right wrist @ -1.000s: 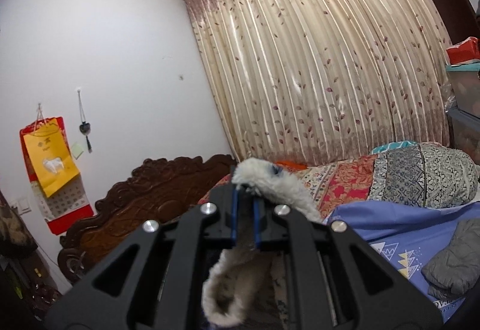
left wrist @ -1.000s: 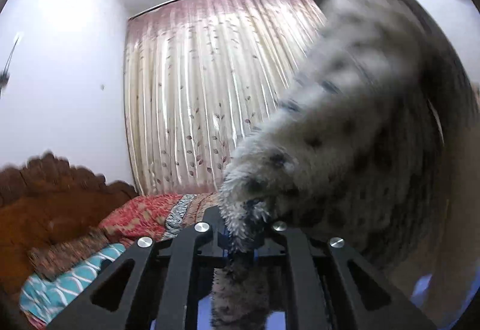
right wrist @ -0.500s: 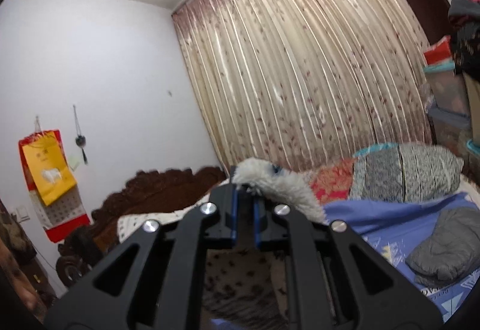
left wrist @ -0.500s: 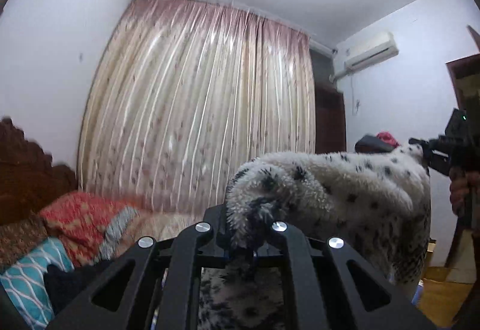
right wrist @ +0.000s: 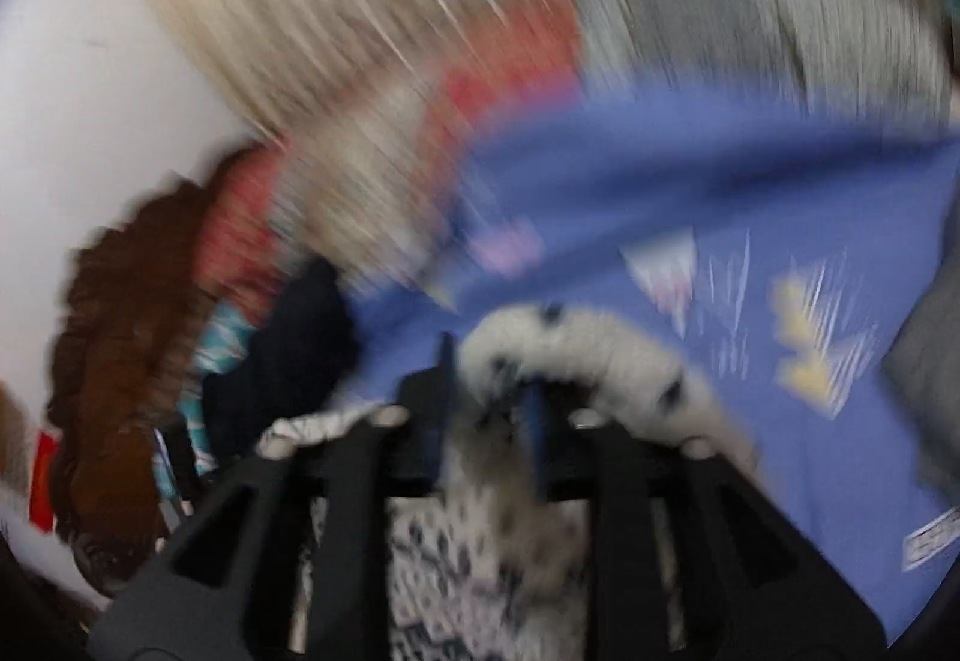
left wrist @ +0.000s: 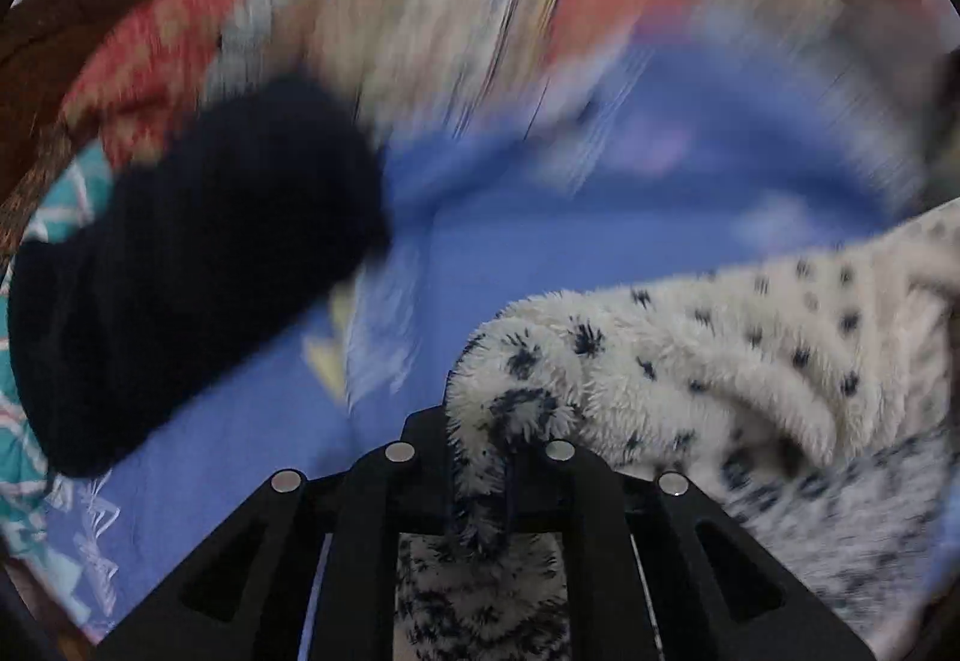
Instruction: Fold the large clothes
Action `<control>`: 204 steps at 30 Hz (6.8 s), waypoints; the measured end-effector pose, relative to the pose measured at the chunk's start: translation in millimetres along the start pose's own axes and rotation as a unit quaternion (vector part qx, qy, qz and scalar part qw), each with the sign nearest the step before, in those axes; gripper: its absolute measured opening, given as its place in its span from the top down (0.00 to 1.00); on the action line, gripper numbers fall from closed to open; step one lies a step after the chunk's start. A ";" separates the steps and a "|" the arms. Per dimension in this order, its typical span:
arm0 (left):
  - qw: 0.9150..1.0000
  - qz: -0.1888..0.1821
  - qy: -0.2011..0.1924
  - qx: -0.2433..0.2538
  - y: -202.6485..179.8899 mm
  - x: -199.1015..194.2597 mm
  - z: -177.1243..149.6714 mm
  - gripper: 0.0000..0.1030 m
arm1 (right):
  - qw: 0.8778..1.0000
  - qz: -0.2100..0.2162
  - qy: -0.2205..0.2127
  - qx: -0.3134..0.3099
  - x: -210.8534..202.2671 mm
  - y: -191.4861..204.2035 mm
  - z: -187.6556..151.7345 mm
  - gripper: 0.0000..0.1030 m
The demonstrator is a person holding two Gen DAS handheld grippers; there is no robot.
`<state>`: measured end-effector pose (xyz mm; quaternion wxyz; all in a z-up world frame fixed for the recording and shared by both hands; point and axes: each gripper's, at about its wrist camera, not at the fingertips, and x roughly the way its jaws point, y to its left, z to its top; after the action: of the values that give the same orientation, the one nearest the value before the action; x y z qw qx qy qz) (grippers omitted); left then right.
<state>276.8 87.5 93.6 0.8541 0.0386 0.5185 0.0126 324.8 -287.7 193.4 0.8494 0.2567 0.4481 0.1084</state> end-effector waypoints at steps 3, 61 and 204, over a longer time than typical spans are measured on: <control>0.998 0.036 0.035 0.021 -1.8 51.8 -11.4 0.68 | 0.993 0.003 0.083 0.084 71.5 -53.2 -36.9 0.54; 0.997 -0.068 0.032 0.020 60.4 -49.9 -123.9 0.59 | 0.958 -0.273 -0.049 -0.078 -65.4 -132.8 -98.2 0.39; 0.996 -0.064 0.004 -0.054 51.9 88.1 45.9 0.79 | 0.988 -0.032 -0.116 -0.092 23.3 -53.5 -63.4 0.94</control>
<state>359.2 142.3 40.8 0.8518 -0.0411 0.5221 -0.0136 284.0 -301.8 118.9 0.9187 0.1734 0.3429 0.0917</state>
